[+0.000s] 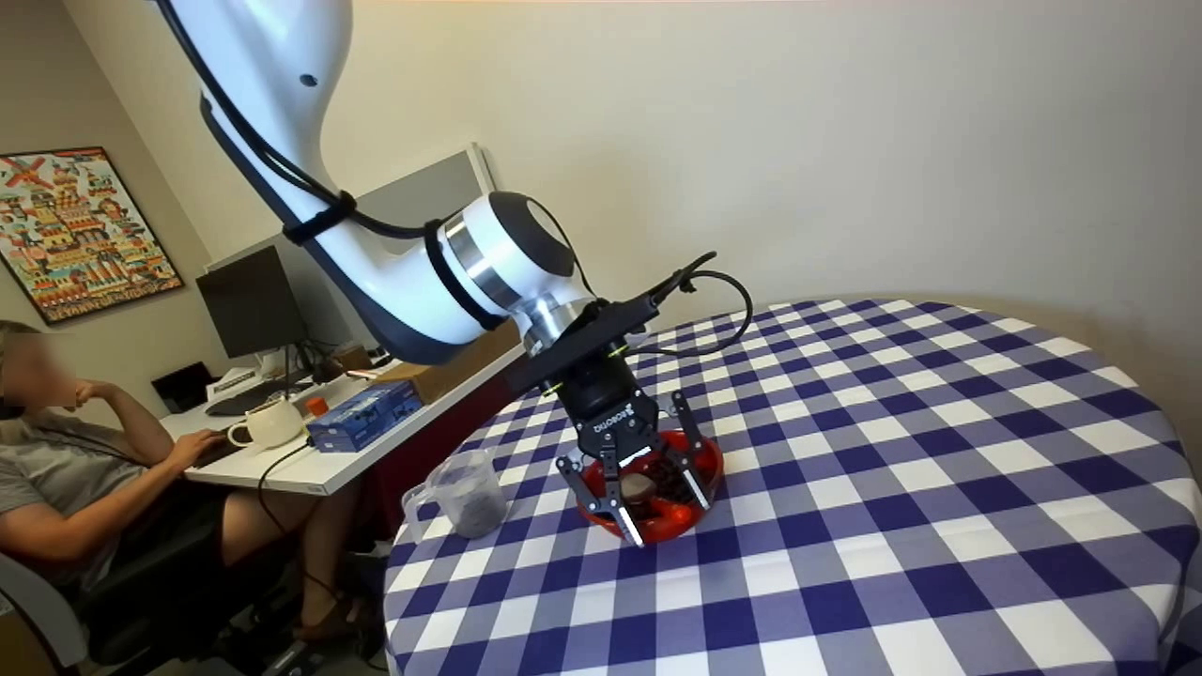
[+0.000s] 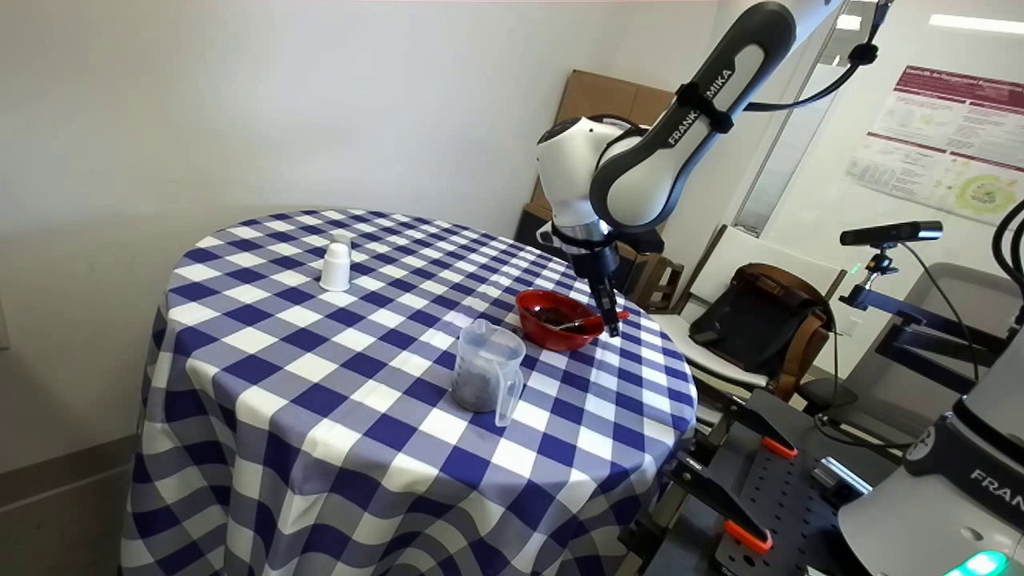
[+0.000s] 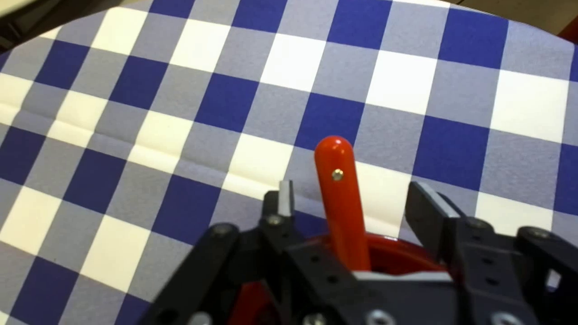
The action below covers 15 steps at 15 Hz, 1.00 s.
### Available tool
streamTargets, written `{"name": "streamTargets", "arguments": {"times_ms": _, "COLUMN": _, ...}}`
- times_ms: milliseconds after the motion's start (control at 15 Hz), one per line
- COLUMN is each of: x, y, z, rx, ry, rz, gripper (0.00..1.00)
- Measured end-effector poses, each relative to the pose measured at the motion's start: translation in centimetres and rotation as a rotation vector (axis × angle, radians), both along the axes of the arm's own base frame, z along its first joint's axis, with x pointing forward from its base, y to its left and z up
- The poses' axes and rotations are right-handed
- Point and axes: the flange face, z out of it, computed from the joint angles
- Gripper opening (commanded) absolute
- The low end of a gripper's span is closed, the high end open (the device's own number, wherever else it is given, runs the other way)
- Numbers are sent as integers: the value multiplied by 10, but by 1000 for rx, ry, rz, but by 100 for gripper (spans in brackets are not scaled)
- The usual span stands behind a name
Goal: Put the spoon in the red bowl then take it out of the bowl and set it down on the table
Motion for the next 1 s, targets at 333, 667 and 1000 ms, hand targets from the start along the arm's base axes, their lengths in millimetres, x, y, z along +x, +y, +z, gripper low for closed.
{"name": "streamTargets", "arguments": {"times_ms": 333, "x": 6, "y": 0, "z": 2, "rx": -2, "ry": -14, "rz": -1, "gripper": 0}}
{"name": "streamTargets", "arguments": {"times_ms": 667, "x": 16, "y": -1, "z": 9, "rx": -5, "ry": -38, "rz": 0, "gripper": 5}}
{"name": "streamTargets", "arguments": {"times_ms": 1000, "x": 30, "y": -2, "z": 19, "rx": -2, "ry": -68, "rz": 3, "gripper": 5}}
